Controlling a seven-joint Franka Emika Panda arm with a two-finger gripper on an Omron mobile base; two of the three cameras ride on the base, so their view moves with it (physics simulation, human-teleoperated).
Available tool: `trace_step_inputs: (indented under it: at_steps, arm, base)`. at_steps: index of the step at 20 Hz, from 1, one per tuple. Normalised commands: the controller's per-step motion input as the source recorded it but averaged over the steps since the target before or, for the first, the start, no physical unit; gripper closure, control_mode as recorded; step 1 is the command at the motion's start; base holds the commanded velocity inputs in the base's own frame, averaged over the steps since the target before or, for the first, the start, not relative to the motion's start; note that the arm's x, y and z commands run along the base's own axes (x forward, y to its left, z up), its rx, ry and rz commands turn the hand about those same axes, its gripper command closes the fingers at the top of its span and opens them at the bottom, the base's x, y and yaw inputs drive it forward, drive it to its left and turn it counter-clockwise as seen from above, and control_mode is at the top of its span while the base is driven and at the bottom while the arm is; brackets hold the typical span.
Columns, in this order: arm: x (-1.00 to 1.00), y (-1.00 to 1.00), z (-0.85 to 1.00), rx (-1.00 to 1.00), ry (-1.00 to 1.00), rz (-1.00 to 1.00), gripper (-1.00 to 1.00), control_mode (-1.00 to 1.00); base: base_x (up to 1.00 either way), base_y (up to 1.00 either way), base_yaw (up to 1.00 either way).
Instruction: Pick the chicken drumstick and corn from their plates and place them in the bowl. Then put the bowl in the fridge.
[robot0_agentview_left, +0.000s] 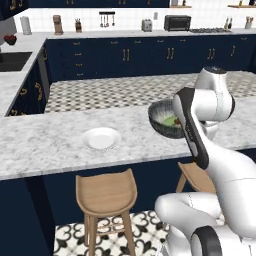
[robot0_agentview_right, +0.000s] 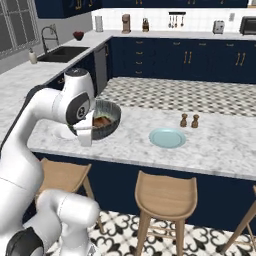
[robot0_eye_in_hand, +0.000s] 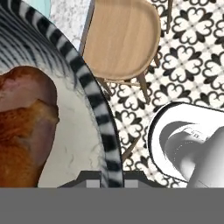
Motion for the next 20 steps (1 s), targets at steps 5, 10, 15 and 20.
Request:
trace_step_inputs:
  at_steps: [5, 10, 15, 20]
  arm:
    - [0.00, 0.00, 0.00, 0.00, 0.00, 0.00, 1.00, 1.00]
    - [0.00, 0.00, 0.00, 0.00, 0.00, 0.00, 1.00, 1.00]
    - [0.00, 0.00, 0.00, 0.00, 0.00, 0.00, 1.00, 1.00]
    - [0.00, 0.00, 0.00, 0.00, 0.00, 0.00, 1.00, 1.00]
  base:
    - [-0.99, -0.75, -0.19]
    - [-0.63, -0.56, -0.60]
    - [-0.01, -0.05, -0.93]
    - [0.01, -0.41, -0.83]
